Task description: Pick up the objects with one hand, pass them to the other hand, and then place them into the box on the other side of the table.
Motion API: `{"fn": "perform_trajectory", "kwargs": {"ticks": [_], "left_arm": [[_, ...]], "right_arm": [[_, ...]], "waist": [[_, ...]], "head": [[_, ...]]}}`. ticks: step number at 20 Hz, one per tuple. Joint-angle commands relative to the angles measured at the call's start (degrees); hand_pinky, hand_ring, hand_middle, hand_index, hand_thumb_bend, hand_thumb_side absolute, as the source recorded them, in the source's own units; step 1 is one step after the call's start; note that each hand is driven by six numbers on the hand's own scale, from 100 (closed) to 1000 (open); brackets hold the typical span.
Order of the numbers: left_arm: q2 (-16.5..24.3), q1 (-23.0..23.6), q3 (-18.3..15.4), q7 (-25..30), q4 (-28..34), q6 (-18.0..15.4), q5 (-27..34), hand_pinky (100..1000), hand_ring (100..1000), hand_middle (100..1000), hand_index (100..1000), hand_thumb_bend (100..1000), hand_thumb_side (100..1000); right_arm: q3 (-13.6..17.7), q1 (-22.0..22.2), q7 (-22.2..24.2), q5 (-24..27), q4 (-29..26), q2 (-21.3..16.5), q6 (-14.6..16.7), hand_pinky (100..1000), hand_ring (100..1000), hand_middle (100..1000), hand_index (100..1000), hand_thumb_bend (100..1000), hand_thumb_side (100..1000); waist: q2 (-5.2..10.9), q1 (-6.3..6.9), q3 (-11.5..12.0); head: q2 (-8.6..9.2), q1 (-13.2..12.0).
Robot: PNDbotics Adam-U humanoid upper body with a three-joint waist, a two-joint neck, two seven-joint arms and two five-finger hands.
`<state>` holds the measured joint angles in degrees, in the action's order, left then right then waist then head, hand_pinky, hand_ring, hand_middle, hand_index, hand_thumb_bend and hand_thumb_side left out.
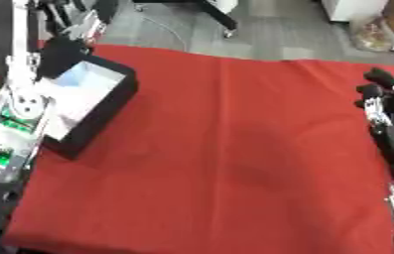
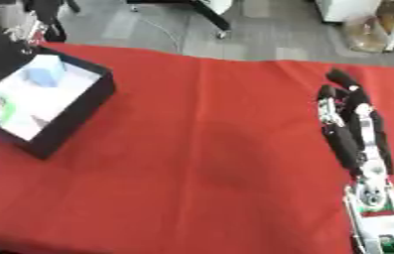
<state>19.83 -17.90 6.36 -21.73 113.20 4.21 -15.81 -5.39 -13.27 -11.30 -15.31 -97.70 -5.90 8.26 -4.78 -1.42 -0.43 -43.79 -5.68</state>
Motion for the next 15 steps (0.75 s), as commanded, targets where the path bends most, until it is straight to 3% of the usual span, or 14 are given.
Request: {"fn": "perform_trajectory", "kwargs": {"ticks": [1, 6, 9, 15], "left_arm": [[-4.1, 2.0, 2.9, 0.8, 1.1, -2.8, 3.7, 682, 899, 832, 888, 630, 702], [-9.9, 6.4, 7.6, 0.8, -4.4, -4.5, 6.8, 670, 904, 834, 886, 609, 701], [-10.4, 8.1, 10.0, 1.3, -6.8, -5.6, 7.0, 665, 903, 833, 884, 601, 704], [-10.8, 9.6, 11.4, 1.3, -9.2, -6.0, 7.4, 662, 904, 833, 885, 595, 710]], "right_arm": [[0.5, 0.6, -3.6, 0.1, 0.5, -0.3, 0.9, 755, 857, 876, 912, 100, 790], [0.6, 2.2, -7.4, 0.9, 1.6, -0.4, 0.2, 751, 845, 873, 912, 100, 801], [0.6, 2.8, -8.4, 1.2, 1.9, -0.5, 0.0, 748, 837, 873, 914, 100, 808], [0.1, 3.5, -8.8, 1.8, 2.6, -0.7, 0.1, 748, 835, 873, 915, 100, 810]], "waist": [[-0.26, -0.91, -0.5], [-0.78, -1.11, -1.3], [-0.81, -0.86, -1.2], [-0.46, -0.44, -0.9]], "head": [[-0.33, 2.0], [-0.33, 4.5], [-0.33, 5.8], [-0.33, 6.0]]}}
